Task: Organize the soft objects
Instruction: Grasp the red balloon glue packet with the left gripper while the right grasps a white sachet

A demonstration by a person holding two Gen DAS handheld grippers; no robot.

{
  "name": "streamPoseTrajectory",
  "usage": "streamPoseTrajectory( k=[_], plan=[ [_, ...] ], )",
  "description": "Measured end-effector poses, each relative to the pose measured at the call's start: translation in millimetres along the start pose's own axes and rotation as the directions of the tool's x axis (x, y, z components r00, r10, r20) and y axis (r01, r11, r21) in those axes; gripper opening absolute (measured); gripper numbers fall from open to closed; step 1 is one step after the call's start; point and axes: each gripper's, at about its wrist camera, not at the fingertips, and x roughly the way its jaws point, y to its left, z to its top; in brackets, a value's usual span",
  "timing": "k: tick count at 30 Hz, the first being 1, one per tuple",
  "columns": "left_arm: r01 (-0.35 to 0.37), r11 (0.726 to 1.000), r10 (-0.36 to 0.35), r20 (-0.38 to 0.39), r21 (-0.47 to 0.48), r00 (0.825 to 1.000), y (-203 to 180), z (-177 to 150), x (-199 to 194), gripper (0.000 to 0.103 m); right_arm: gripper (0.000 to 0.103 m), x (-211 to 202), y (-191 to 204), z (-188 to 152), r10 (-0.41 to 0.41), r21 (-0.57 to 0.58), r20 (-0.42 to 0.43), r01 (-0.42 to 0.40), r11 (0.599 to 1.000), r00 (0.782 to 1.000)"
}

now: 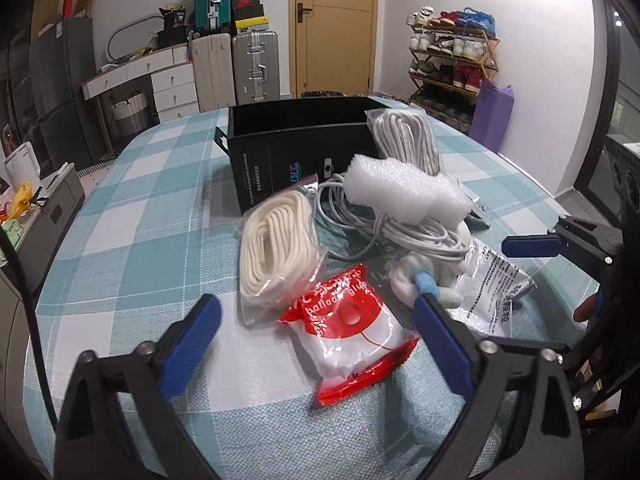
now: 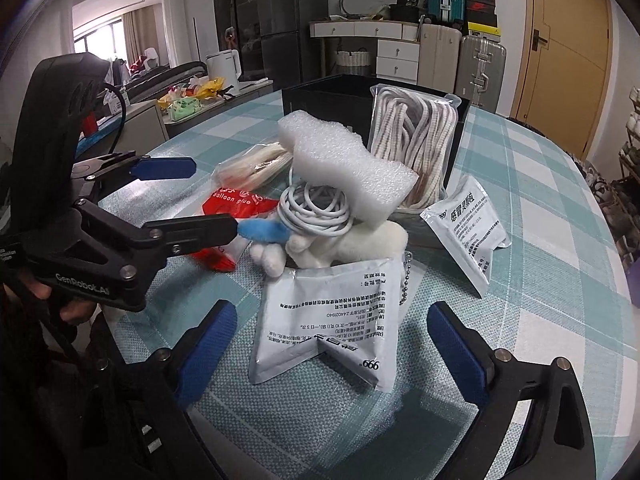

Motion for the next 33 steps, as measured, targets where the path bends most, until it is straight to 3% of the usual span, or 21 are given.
streamPoseTrajectory(
  k=[5,13,18,23,33],
  plan=[
    [0.015,1.000,-0.014,-0.019,0.019,1.000,-4.4,-1.9,3.2,0.079,0.090,1.0,0.2,-1.7,0.003,-0.006,-0.018,-0.003,1.000,1.000],
    [0.071,0.997,-0.070,-0.026,0.018,0.997,-3.9,-2.7,-0.8,0.048,0.082,2.5,1.3,-2.7,0.007,-0.015,-0.032,-0.008,1.000,0.999],
    [0.091,0.996,-0.090,-0.031,0.021,0.995,-3.1,-3.0,-2.8,0.040,0.081,2.7,4.5,-3.2,0.003,-0.030,-0.031,-0.004,1.000,1.000],
    [0.094,0.995,-0.093,-0.031,0.024,0.995,-2.4,-4.2,-4.2,0.040,0.080,3.6,5.7,-2.0,-0.002,-0.040,-0.030,0.001,0.999,1.000],
    [0.107,0.994,-0.107,-0.028,0.013,0.994,0.3,-3.5,-6.7,0.040,0.051,-0.6,3.7,-2.1,0.037,-0.050,-0.027,-0.038,0.998,0.999]
  ],
)
